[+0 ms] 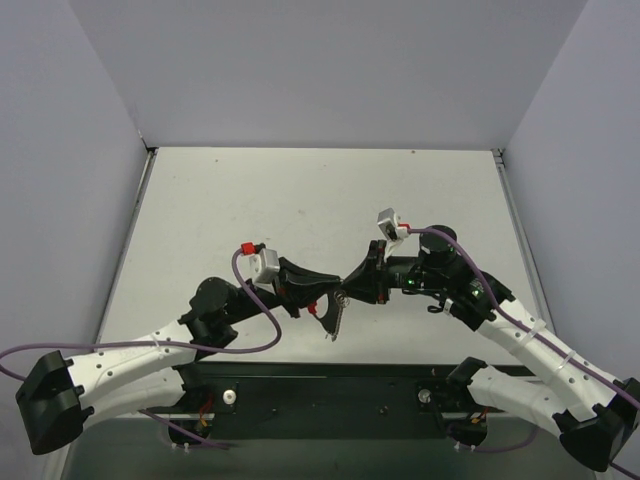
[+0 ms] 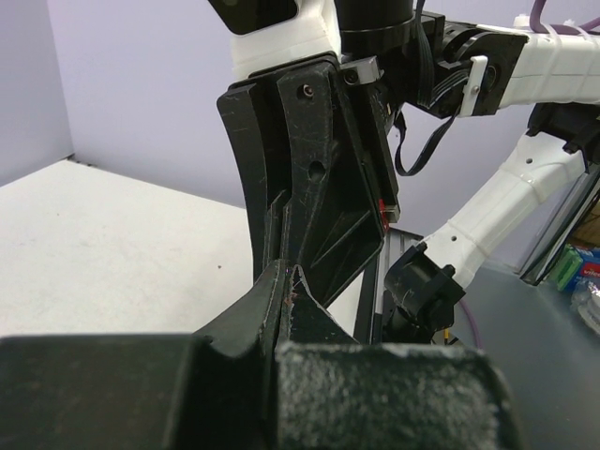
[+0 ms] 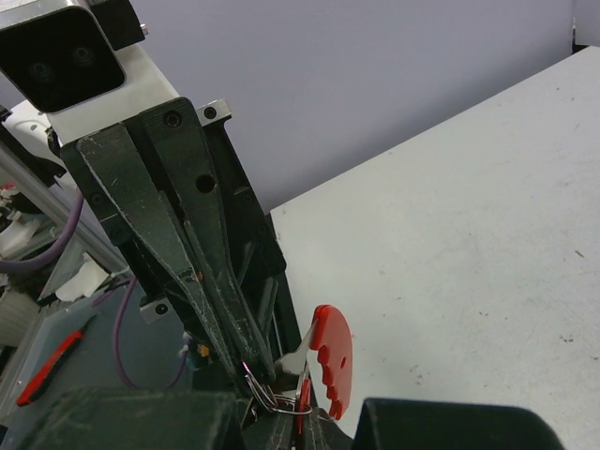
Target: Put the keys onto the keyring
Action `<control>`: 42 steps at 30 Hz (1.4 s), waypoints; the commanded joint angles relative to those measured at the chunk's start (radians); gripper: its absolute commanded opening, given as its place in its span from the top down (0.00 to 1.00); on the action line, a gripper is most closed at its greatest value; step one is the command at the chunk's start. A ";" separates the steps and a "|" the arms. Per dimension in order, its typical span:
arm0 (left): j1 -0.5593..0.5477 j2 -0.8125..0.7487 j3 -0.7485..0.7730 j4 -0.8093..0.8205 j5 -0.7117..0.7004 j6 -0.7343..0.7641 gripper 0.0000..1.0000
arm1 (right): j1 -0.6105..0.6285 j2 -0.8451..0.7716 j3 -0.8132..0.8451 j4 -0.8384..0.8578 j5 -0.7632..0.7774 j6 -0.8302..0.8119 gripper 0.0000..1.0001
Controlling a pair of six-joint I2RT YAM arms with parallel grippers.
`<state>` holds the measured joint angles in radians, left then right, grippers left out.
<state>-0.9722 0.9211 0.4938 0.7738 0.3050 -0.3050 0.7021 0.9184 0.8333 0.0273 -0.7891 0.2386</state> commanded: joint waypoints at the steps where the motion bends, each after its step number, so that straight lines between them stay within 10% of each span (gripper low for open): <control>1: 0.004 0.007 0.006 0.171 0.034 -0.032 1.00 | 0.011 0.007 0.023 0.059 -0.050 -0.028 1.00; 28: 0.013 0.185 0.029 0.461 0.097 -0.161 1.00 | 0.053 0.033 0.066 0.059 -0.027 -0.051 1.00; 36: 0.029 0.098 0.026 0.340 0.082 -0.106 1.00 | 0.057 -0.085 0.050 -0.065 0.132 -0.128 0.37; 42: 0.055 -0.002 0.011 0.222 0.069 -0.066 1.00 | 0.056 -0.266 0.058 -0.153 0.231 -0.208 0.24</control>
<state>-0.9360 0.9894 0.4744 1.0370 0.3714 -0.4088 0.7540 0.7547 0.8650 -0.0978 -0.6342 0.1093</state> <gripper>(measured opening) 0.022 0.743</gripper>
